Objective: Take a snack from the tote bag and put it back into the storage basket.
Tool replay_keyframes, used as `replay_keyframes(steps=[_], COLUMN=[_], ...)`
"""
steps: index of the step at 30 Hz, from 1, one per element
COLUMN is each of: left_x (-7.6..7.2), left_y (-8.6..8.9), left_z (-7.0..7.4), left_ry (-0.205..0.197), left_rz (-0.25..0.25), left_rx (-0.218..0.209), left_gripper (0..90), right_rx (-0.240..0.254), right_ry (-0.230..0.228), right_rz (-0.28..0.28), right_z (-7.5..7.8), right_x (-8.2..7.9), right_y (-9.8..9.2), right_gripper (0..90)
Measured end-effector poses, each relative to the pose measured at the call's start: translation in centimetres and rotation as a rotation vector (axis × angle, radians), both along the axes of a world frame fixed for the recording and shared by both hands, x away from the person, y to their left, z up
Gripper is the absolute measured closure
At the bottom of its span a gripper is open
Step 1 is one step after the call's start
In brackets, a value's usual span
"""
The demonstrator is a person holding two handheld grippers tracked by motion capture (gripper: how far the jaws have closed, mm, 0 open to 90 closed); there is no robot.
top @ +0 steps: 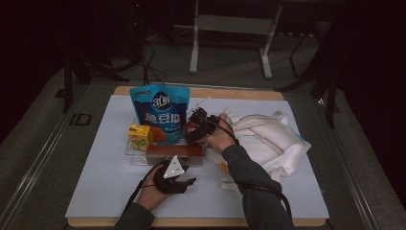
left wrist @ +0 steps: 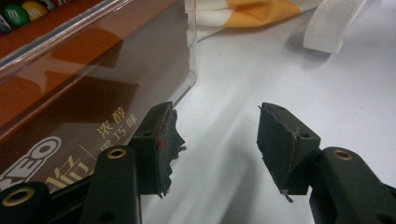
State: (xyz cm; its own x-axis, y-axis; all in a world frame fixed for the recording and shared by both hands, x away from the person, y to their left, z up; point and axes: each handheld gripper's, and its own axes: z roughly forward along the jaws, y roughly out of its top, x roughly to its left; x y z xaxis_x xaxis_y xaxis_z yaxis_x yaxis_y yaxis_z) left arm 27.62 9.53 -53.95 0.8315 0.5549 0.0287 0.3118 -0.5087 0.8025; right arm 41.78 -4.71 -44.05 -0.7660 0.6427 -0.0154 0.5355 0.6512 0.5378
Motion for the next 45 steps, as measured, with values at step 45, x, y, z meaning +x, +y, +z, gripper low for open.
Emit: replay_keyframes(steps=[45], left_x=[0.0], left_y=[0.0], left_z=[0.0], left_ry=[-0.003], left_rz=[0.0], left_rx=[0.006], left_gripper=[46.2], right_rx=[0.013], right_ry=[0.001], right_rz=[-0.008], right_z=[1.0], right_x=[-0.7], right_y=[-1.2], right_gripper=[22.5])
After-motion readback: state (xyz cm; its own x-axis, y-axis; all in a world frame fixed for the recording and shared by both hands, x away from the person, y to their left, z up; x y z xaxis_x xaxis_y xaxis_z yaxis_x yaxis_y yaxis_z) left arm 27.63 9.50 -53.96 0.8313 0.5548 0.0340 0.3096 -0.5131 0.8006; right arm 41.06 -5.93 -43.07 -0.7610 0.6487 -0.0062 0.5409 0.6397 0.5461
